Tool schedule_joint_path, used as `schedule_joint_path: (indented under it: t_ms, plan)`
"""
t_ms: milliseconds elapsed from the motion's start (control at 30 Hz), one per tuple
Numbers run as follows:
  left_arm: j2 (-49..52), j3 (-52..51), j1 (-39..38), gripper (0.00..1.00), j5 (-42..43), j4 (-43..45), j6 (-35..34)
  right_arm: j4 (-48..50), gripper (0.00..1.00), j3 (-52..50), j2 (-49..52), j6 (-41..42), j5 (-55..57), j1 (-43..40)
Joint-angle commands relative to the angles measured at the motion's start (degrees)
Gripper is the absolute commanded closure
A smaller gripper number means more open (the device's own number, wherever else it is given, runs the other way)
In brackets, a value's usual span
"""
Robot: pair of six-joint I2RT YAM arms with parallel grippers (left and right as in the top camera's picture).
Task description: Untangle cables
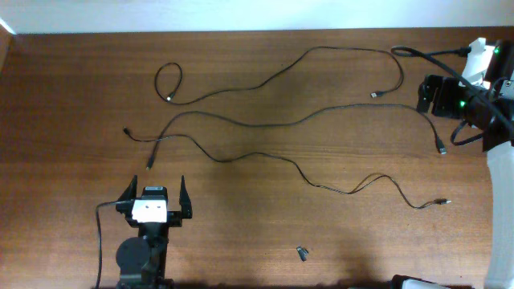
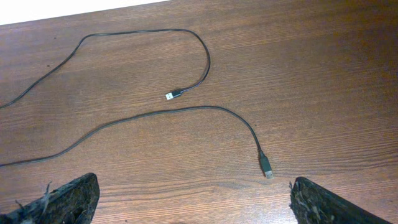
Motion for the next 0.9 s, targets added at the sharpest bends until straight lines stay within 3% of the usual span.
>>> schedule_joint_path:
  t_ms: [0, 567, 733, 867]
  plan:
    - [-0.4, -0.1, 0.3, 0.01, 1.0, -0.3, 1.1, 0.0, 0.01, 0.6, 0.1, 0.0, -0.2, 0.2]
    - [-0.3, -0.1, 0.3, 0.01, 1.0, -0.3, 1.1, 1.0, 0.01, -0.4, -2.5, 0.3, -0.5, 0.3]
    - [-0.3, -0.1, 0.3, 0.01, 1.0, -0.3, 1.1, 20.0, 0.01, -17.6, -12.1, 0.3, -6.3, 1.4]
    - [-0.3, -0.1, 0.3, 0.01, 1.0, -0.3, 1.1, 46.9, 0.01, -43.0, -24.1, 0.9, -8.4, 3.8]
